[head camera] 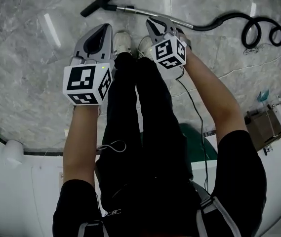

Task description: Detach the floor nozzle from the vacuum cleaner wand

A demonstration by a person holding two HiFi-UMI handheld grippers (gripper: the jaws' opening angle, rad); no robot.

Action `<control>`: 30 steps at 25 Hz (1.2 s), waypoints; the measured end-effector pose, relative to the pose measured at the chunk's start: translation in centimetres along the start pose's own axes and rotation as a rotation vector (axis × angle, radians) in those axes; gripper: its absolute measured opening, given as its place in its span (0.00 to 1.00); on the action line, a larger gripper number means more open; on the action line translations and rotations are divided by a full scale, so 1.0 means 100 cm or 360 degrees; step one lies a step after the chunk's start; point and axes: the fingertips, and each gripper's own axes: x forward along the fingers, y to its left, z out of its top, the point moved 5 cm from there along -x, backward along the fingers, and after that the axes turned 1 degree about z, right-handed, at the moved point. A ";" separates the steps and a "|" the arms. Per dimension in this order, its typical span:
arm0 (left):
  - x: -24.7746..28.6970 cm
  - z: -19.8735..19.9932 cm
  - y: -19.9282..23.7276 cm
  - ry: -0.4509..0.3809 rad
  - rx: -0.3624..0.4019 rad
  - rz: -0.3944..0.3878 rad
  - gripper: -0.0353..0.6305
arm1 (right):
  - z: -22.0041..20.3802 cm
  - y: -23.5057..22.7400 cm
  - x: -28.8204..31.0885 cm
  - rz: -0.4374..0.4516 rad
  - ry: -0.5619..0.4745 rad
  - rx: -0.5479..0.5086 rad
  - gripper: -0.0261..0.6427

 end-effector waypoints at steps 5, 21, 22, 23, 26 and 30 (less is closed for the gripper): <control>0.028 -0.059 0.034 0.0058 -0.0081 -0.0017 0.06 | -0.063 0.011 0.105 0.0097 0.0282 -0.0110 0.25; 0.059 -0.151 0.104 0.0189 -0.0239 0.0052 0.06 | -0.171 0.014 0.286 0.0150 0.0861 -0.0403 0.39; 0.062 -0.149 0.106 0.0180 -0.0248 0.0065 0.06 | -0.171 0.014 0.286 0.0180 0.0875 -0.0434 0.38; 0.065 -0.147 0.106 0.0178 -0.0255 0.0074 0.06 | -0.172 0.014 0.286 0.0207 0.0896 -0.0462 0.34; 0.070 -0.138 0.098 0.0161 -0.0266 0.0042 0.06 | -0.169 0.010 0.278 0.0254 0.0910 -0.0463 0.32; 0.067 -0.127 0.075 0.0157 -0.0339 -0.0039 0.07 | -0.152 0.013 0.228 0.0306 0.0787 -0.0461 0.32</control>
